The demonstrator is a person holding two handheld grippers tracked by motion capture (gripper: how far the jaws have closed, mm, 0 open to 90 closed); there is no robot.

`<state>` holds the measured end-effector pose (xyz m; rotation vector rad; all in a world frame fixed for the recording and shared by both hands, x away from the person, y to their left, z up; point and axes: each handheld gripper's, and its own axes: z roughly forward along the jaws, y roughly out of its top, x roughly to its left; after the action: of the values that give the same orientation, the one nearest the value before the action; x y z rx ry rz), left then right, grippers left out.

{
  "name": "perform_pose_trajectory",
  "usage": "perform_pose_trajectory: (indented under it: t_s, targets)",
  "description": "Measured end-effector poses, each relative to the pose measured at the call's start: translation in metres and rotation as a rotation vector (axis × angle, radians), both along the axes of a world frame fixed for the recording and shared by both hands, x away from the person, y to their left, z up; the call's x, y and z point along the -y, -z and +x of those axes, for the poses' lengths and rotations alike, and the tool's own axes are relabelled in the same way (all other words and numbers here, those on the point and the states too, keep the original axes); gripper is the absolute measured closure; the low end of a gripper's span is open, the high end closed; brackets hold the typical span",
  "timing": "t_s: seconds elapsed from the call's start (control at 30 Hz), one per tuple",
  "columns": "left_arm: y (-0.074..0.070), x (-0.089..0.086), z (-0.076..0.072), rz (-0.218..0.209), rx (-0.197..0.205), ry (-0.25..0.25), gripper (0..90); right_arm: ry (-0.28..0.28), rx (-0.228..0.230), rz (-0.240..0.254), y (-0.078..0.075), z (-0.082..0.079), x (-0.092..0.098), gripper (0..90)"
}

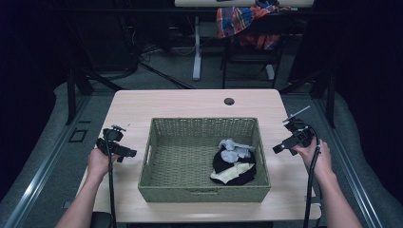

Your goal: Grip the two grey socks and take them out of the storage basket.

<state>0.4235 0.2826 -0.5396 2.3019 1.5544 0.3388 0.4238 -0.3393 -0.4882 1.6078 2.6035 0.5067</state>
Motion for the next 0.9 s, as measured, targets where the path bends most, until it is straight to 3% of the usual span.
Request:
perform_pose_trajectory:
  t_s: [0.07, 0.13, 0.33, 0.57, 0.77, 0.9]
  targets:
    - [0.001, 0.000, 0.000, 0.001, -0.004, -0.004, 0.1, 0.011, 0.025, 0.020, -0.001, -0.001, -0.001, 0.0]
    - [0.001, 0.000, -0.001, -0.001, -0.001, -0.002, 0.1, 0.001, 0.022, 0.001, -0.005, -0.002, -0.002, 0.0]
    - [0.001, -0.004, -0.002, -0.004, 0.002, -0.012, 0.2, -0.019, 0.048, 0.012, -0.018, -0.001, -0.010, 0.0]
    - [0.002, 0.002, 0.001, 0.007, -0.010, 0.012, 0.1, -0.046, 0.073, 0.027, -0.037, -0.006, -0.014, 0.0]
    - [0.002, 0.000, 0.001, 0.001, 0.000, 0.003, 0.1, -0.041, 0.139, 0.073, -0.059, -0.010, -0.020, 0.0]
    - [0.001, 0.002, 0.001, 0.004, -0.005, 0.011, 0.1, -0.074, 0.165, 0.063, -0.071, -0.014, -0.031, 0.0]
